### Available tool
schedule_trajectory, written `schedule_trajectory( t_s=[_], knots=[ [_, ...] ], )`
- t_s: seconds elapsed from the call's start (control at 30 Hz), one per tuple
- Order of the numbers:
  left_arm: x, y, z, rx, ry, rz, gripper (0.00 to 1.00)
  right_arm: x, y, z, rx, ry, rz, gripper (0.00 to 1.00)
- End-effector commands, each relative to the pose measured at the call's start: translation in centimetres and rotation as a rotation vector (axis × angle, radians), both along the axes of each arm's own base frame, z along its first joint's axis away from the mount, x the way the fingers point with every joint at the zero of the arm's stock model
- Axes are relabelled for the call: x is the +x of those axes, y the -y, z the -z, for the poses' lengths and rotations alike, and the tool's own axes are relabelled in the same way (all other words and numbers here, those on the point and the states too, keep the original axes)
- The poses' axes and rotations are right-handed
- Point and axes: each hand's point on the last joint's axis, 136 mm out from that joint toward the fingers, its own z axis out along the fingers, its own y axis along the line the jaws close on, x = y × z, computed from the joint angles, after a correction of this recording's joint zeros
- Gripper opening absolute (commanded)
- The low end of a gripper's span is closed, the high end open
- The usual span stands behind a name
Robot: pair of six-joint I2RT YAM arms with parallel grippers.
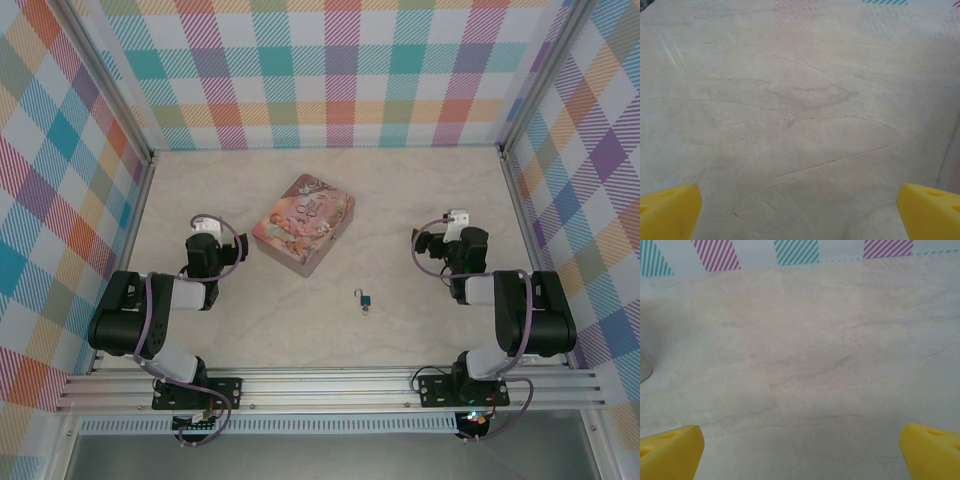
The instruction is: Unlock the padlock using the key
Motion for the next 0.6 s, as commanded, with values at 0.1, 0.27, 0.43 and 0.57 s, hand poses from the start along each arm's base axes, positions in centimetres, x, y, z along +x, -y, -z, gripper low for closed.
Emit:
schedule_trajectory(
  t_s=[0.1,0.27,0.43,0.57],
  knots=[
    [0.42,-0.24,-0.44,-0.012,0.013,-0.004,1.00,0.07,0.18,-0.16,-0.005,0.001,0.007,1.00],
    [0.44,-0.28,-0.49,-0.011,0.015,-0.005,1.00,0.07,0.12,-0.19,-0.005,0.002,0.006,1.00],
    [0.38,-0.30,-0.39,-0.011,0.012,-0.007,1.00,0.08,0.10,-0.17,-0.005,0.000,0.004,1.00],
    [0.38,-0.30,-0.40,-0.011,0.012,-0.006,1.00,0.08,0.12,-0.19,-0.006,0.001,0.004,1.00]
  ],
)
